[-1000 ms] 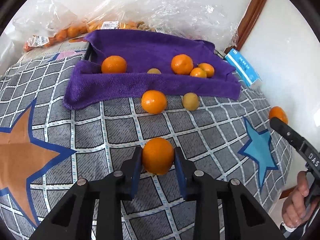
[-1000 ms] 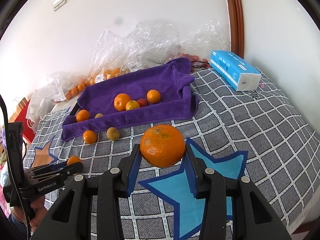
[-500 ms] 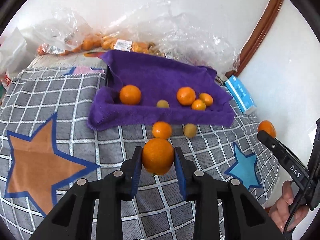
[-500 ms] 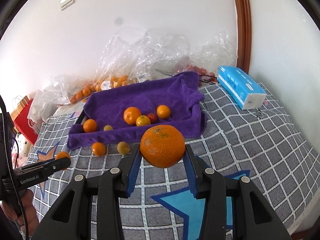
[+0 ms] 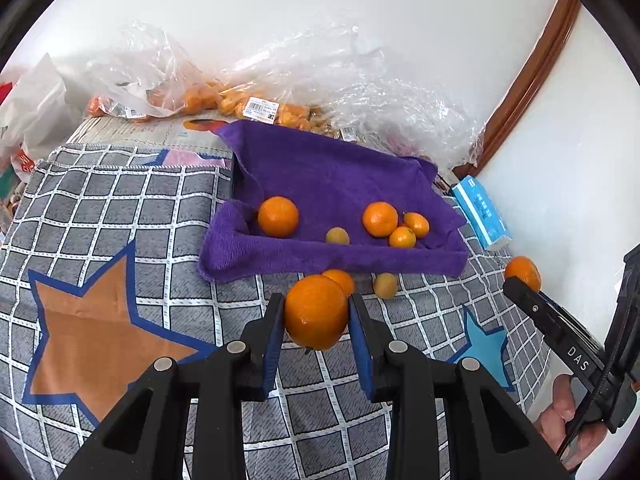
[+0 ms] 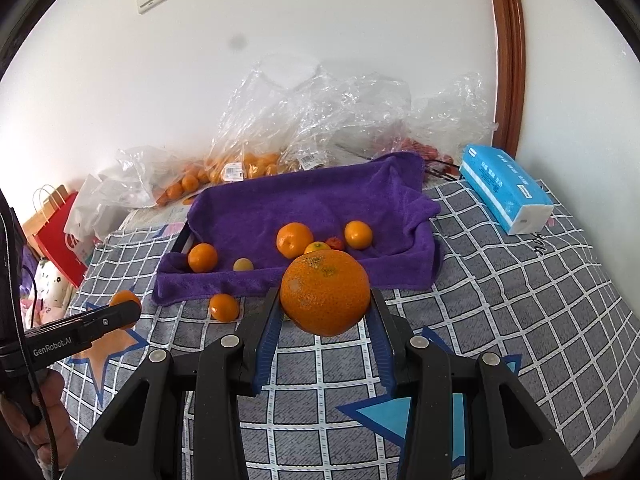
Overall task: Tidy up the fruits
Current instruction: 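Carry the mandarin with the right gripper while the left carries its orange onto the towel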
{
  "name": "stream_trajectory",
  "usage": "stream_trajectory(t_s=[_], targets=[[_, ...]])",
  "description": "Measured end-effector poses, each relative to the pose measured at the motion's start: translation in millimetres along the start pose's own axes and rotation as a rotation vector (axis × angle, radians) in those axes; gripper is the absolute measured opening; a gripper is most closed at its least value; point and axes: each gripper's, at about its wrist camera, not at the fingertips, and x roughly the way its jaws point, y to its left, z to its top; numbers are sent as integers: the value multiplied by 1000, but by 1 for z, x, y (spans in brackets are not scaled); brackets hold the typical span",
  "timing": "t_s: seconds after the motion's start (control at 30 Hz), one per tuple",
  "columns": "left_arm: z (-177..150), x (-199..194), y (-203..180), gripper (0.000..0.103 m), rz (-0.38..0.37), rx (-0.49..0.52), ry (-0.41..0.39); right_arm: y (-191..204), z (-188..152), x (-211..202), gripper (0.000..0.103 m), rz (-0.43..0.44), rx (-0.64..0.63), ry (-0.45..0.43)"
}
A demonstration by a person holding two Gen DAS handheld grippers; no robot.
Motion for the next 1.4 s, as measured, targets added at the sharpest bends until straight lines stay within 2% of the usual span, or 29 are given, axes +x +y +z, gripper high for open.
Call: stream_trajectory(t_s=[1.4], targets=[[62, 0, -13, 30, 14, 13, -84, -6, 49, 14, 42, 1, -5, -59]])
